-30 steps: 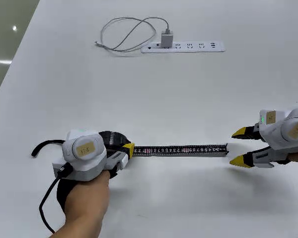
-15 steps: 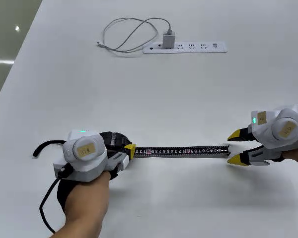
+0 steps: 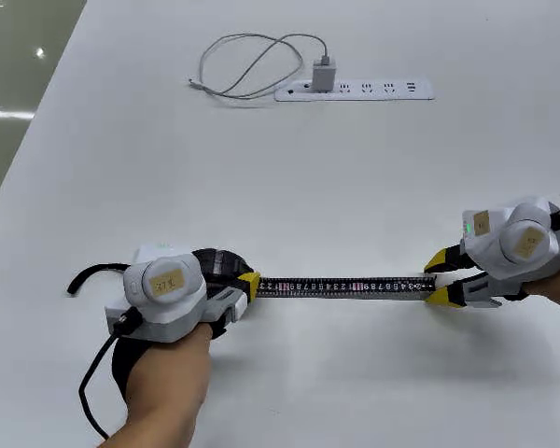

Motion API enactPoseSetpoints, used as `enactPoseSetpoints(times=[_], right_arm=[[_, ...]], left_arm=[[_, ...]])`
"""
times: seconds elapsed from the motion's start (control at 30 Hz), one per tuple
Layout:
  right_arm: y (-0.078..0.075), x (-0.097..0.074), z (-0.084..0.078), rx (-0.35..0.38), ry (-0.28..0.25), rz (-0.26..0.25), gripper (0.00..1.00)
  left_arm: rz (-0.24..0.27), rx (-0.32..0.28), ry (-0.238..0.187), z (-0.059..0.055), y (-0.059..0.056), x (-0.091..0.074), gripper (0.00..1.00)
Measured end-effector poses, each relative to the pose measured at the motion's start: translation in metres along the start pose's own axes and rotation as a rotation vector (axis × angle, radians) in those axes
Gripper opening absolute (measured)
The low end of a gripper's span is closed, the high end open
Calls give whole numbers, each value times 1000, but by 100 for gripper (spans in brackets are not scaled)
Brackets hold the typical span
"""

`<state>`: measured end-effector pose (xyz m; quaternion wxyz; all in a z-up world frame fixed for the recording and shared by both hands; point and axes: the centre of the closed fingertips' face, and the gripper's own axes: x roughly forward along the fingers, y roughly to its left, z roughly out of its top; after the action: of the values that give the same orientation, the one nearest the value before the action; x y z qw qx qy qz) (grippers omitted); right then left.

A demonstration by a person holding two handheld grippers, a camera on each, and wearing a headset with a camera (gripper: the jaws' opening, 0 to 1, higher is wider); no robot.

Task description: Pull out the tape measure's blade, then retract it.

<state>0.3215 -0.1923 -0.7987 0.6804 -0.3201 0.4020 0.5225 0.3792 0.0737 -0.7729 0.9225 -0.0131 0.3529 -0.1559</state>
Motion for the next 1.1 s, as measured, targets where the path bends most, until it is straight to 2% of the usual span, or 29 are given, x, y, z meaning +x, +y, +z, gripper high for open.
enactPoseSetpoints(times=[0.4,0.87,1.03,1.1], right_arm=[[2,3,1,-28,0,16,13],[1,3,0,-22,-3,10,12],[2,4,0,-22,-12,11,11],[1,4,0,-24,-13,10,11]], left_arm=[[-1,-1,-2,0,0,0,60],[-5,1,1,0,0,0,59],[-10,21,25,0,1,1,56],[-11,11,24,-1,1,1,56]])
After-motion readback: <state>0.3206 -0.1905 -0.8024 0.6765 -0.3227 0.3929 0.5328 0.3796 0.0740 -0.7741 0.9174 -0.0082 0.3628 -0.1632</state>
